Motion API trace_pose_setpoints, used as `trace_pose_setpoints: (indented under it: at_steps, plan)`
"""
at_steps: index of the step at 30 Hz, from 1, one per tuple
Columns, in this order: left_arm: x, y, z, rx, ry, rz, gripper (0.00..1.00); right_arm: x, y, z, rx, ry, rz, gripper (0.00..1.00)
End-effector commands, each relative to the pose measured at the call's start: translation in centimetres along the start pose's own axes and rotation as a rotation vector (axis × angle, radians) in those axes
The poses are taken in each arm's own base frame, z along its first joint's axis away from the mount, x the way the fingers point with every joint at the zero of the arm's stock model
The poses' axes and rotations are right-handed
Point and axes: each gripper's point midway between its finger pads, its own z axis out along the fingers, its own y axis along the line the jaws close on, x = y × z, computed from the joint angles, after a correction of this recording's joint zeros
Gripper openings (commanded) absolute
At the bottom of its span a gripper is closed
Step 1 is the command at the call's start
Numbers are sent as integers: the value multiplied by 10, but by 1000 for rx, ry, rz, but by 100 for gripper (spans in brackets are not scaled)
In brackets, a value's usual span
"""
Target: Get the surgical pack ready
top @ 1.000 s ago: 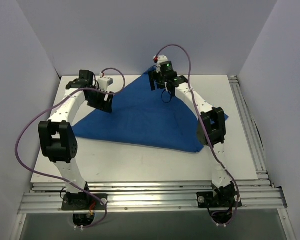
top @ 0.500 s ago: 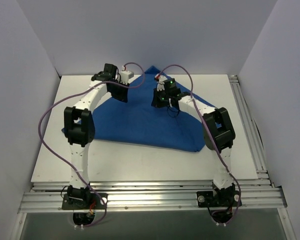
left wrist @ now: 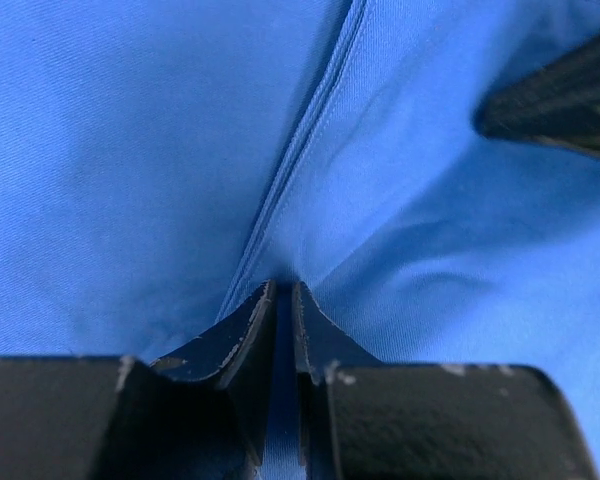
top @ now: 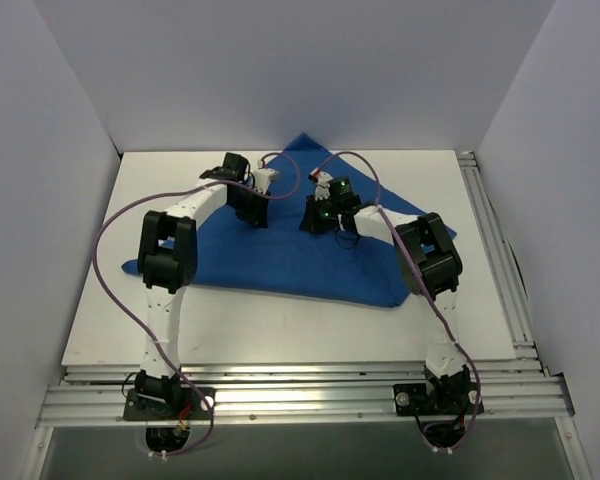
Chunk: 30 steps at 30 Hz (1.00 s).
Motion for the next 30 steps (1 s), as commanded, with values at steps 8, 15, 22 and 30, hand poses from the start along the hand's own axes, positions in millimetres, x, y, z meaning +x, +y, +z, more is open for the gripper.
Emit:
trace_pose_setpoints:
  at_steps: [8,15,22,30]
  plan:
    - [45,-32,-34,30,15,-15,20,54,28,-16,-38,43,90,0]
    - [59,-39,-58,5,26,22,20,60,37,-40,20,-3,154,0]
    - [71,-35,-58,-20,52,31,21,62,24,-46,99,21,152,0]
    - [2,-31,-140,-164,-131,104,26,-38,2,-106,445,-98,-16,27]
